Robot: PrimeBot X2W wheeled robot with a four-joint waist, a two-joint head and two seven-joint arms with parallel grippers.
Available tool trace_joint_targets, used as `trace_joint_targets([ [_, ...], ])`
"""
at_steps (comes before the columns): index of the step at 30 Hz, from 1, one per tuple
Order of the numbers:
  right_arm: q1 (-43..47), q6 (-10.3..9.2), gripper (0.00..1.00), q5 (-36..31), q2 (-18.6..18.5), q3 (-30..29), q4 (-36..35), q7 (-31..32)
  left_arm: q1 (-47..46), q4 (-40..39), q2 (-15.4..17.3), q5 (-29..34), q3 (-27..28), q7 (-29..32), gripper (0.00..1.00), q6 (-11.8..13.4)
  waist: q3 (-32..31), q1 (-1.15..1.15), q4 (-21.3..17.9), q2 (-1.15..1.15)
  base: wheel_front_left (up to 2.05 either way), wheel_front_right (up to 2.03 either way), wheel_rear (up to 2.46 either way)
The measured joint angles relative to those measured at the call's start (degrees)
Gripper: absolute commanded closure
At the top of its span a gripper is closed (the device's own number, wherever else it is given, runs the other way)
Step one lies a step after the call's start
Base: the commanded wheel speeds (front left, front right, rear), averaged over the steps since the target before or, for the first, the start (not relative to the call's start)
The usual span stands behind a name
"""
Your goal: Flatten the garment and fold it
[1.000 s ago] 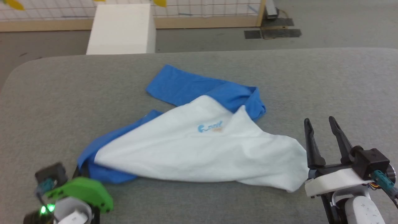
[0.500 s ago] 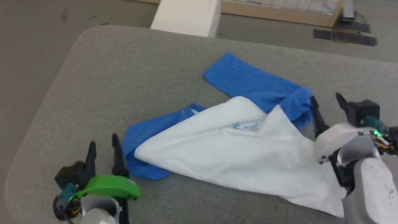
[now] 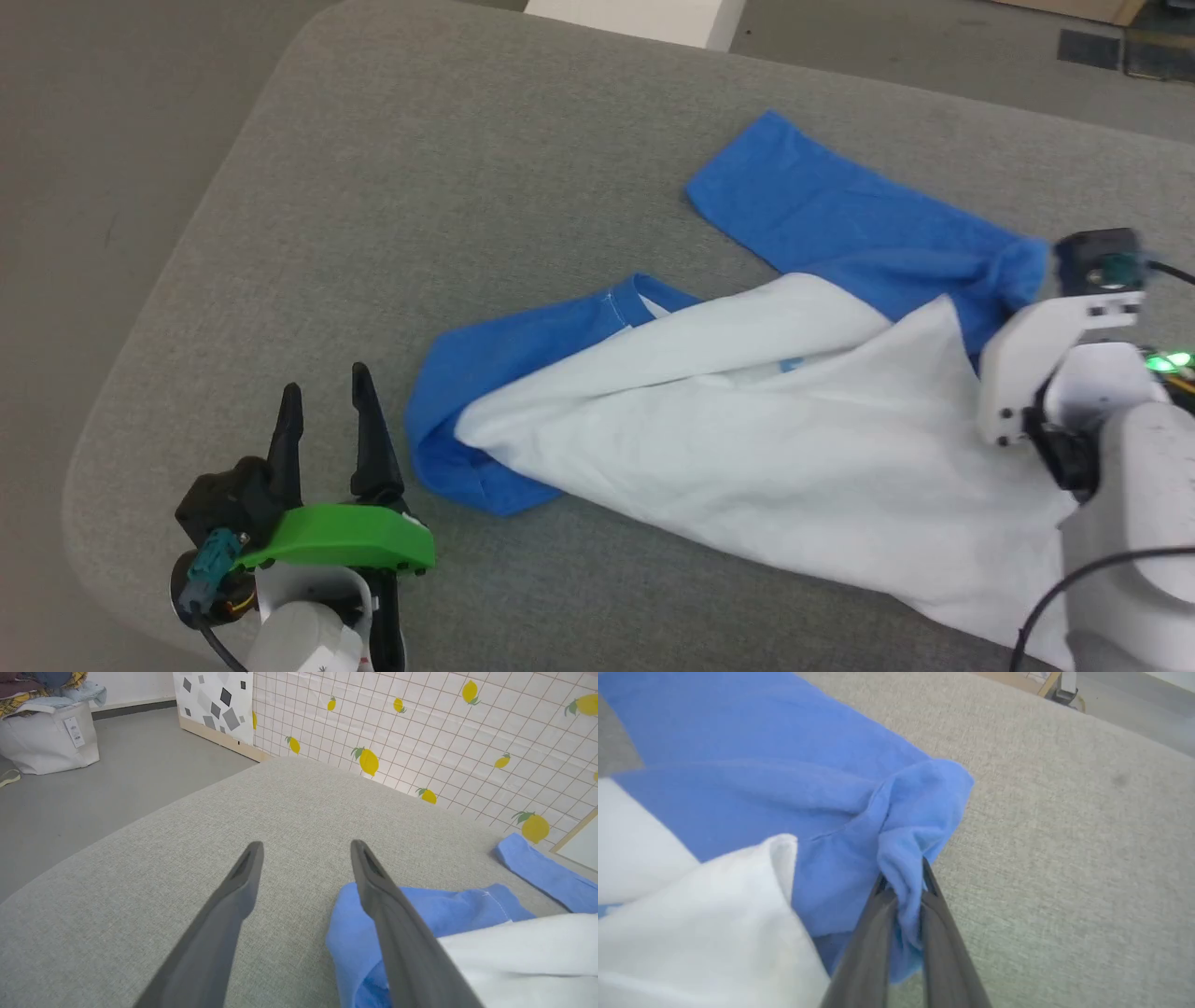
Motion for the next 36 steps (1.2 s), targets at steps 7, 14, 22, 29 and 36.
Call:
trace_joint_targets([
  [7,7.17,0.0,1.0,0.96,-1.56,-4.56,-12.2,-9.88,0.31,1.07,-0.08,0.71,0.75,0.0,0.0,-0.2,-1.68,0.0,-3.55,0.0,0.0,0.0,0.0],
  [14,18.66,-0.01,1.0,1.37,0.2,-13.99,-24.09,-9.65,0.81,2.34,-0.11,2.36,1.26,0.0,0.0,-1.47,-4.24,0.0,-9.19,0.0,0.0,0.0,0.0],
  [22,28.76,-0.01,0.58,11.49,0.55,-19.29,-21.91,-3.01,0.78,4.16,-0.12,3.25,0.73,-0.01,0.0,-2.9,-6.21,0.0,-15.58,0.0,0.0,0.0,0.0],
  [29,30.38,-0.02,0.0,13.49,0.46,-17.78,-21.08,-7.06,0.7,5.97,0.14,3.82,-0.77,1.05,0.0,-4.04,-7.1,0.0,-20.07,0.0,0.0,0.0,0.0],
  [36,30.15,-0.02,0.0,14.47,0.49,-13.05,-22.03,-16.23,0.39,8.61,1.77,5.0,-4.17,15.36,0.0,-4.45,-7.69,0.0,-23.27,0.0,0.0,0.0,0.0],
])
